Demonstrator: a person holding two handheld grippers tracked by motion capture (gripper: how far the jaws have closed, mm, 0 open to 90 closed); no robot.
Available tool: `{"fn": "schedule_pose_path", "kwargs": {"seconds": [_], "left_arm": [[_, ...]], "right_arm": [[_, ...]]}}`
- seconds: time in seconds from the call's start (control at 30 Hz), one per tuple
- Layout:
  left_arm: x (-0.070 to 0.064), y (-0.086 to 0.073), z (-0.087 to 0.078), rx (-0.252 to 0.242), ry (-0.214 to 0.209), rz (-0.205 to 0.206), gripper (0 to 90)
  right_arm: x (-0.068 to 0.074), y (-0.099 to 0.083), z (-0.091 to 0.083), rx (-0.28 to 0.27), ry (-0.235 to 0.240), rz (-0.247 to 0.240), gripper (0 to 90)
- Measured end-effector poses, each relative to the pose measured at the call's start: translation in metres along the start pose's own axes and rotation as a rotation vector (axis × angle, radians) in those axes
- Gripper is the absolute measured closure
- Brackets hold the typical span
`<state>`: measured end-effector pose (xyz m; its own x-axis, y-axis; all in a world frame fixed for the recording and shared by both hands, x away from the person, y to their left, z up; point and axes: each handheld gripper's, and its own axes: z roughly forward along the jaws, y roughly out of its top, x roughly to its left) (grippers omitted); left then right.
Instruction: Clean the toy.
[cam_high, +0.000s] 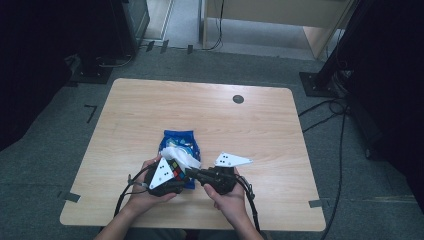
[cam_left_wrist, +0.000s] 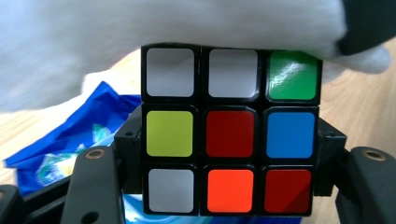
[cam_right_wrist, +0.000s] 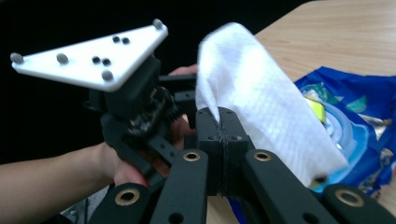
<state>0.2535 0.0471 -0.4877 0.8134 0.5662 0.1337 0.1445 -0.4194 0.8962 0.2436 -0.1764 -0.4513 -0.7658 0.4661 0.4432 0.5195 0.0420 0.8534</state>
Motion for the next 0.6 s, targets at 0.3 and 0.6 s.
{"fn": "schedule_pose_path", "kwargs": {"seconds": [0.3,0.6], "left_arm": [[0.001,0.002,-0.006,-0.04,-0.031,-0.014,33.9],[-0.013,0.002,0.003,-0.01,-0.043,0.04,33.9]], "right_arm": [[-0.024,-0.003,-0.011,-0.012,-0.111,0.124,89.6],[-0.01,0.0,-0.007,-0.034,-0.032,0.096,88.6]]}}
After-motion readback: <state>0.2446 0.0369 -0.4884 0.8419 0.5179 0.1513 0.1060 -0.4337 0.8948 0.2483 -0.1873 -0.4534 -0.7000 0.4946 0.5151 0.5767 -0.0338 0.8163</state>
